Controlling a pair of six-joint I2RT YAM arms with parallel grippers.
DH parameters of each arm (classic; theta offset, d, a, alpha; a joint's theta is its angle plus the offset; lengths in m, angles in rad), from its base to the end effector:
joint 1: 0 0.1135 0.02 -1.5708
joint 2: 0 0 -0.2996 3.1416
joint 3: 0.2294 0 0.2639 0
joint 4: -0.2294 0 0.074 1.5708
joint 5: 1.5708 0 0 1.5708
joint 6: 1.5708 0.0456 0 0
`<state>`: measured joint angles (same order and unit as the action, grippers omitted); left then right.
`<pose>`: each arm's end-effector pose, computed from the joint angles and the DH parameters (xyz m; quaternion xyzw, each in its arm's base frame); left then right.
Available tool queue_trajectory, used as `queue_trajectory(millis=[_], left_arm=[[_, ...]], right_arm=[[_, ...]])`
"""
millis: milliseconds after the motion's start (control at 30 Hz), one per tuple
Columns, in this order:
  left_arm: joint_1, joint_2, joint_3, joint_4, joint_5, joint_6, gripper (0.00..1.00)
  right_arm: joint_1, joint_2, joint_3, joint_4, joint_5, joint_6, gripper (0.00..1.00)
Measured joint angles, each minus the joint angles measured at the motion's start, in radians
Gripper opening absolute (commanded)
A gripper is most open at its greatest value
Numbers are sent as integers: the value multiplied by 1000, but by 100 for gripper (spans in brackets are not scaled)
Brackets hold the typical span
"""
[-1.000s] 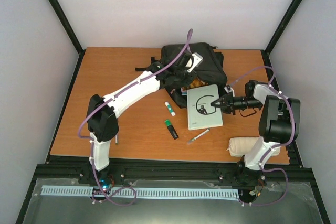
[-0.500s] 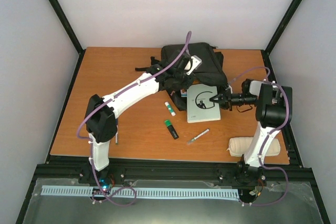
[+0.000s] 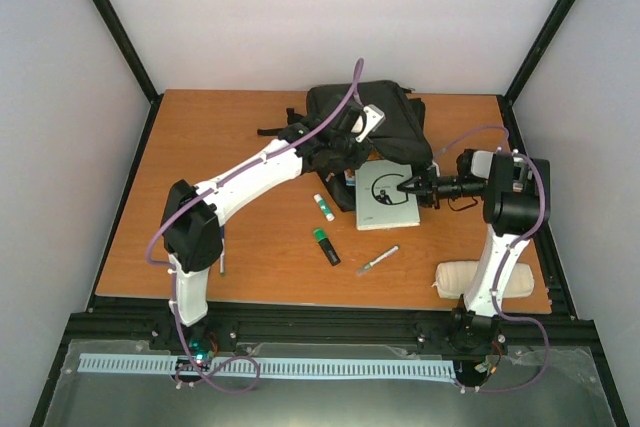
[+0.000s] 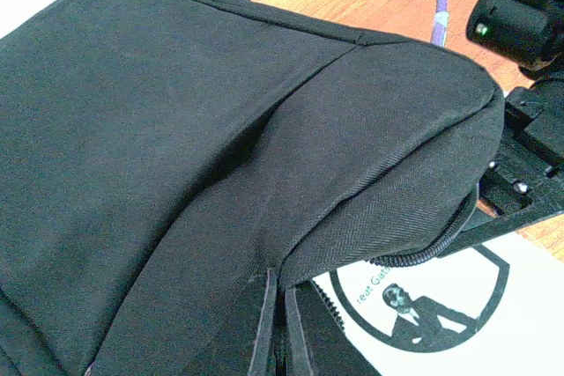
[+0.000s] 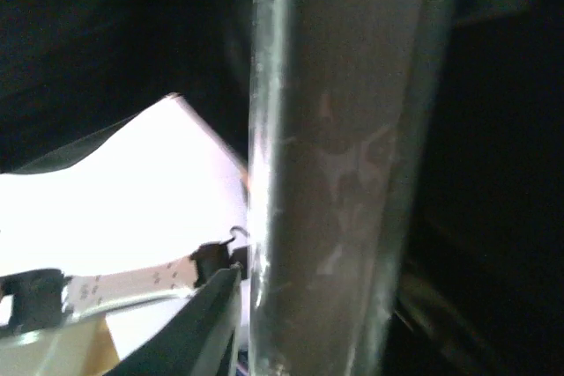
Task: Pack the student bag
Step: Place the book in the student bag.
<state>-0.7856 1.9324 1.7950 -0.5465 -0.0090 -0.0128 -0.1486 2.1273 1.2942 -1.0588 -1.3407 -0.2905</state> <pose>0.3407 -0.3402 0.3424 0.3386 0.8374 -0.1630 0.3969 0.3714 -0.0107 0.1380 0.0442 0.7786 0.6258 0.0113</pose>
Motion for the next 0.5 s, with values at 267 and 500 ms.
queue_trajectory(millis=[267,500], left_arm=[[-3,0,-8,0,3,0,1],[-3,-18,-33,1,1,0,1]], right_arm=[[20,-80,-63,269,150,316,57],[31,-176,-82,280,310,332,68]])
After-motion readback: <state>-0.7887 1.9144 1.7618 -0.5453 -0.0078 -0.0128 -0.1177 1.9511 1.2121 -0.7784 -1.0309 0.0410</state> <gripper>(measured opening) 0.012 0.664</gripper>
